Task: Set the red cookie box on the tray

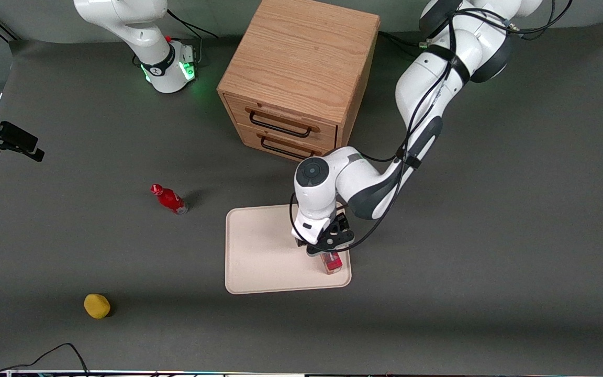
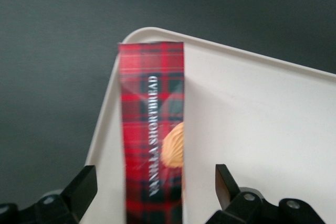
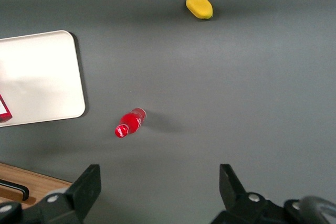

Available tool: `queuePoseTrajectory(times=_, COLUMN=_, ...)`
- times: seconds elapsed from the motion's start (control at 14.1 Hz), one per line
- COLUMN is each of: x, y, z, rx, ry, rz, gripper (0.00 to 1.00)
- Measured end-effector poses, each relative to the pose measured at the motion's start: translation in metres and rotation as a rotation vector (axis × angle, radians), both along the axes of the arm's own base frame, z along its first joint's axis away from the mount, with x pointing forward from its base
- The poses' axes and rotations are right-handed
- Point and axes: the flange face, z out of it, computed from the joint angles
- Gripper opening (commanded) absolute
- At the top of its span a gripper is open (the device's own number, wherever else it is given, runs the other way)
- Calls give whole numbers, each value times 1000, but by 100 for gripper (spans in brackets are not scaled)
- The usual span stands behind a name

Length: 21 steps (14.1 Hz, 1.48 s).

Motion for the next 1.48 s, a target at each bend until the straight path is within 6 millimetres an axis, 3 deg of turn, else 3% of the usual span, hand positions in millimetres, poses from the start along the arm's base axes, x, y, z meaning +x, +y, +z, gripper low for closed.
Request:
queuePoseTrajectory(times=0.21, x=-7, y=8, z=65, rx=17, ry=111, rz=-41, gripper=100)
queuePoseTrajectory(times=0.35, x=-1, y=34, z=124, rx=-4, ry=151, rz=-83, gripper=100)
queuePoseTrajectory(times=0.49, x=6, y=72, z=173, rx=-5, ry=171, rz=-136, gripper=100)
queuePoseTrajectory(times=0.64, x=1, y=106, z=203, rx=6, ry=185, rz=-202, gripper=100)
queuePoseTrajectory(times=0.85, x=-19, y=161, z=221, rx=26, ry=251, rz=-277, gripper=100)
queuePoseTrajectory(times=1.06, x=-32, y=247, z=234, rx=50, ry=296, rz=-329, gripper=100)
queuePoseTrajectory(times=1.2, x=-44, y=320, z=249, rx=93, ry=298, rz=-375, gripper=100)
queuePoseTrajectory(times=1.34, x=-62, y=407, z=272, rx=95, ry=295, rz=-402, gripper=100)
queuePoseTrajectory(times=1.48, x=-76, y=461, z=286, rx=79, ry=287, rz=-403, gripper=100)
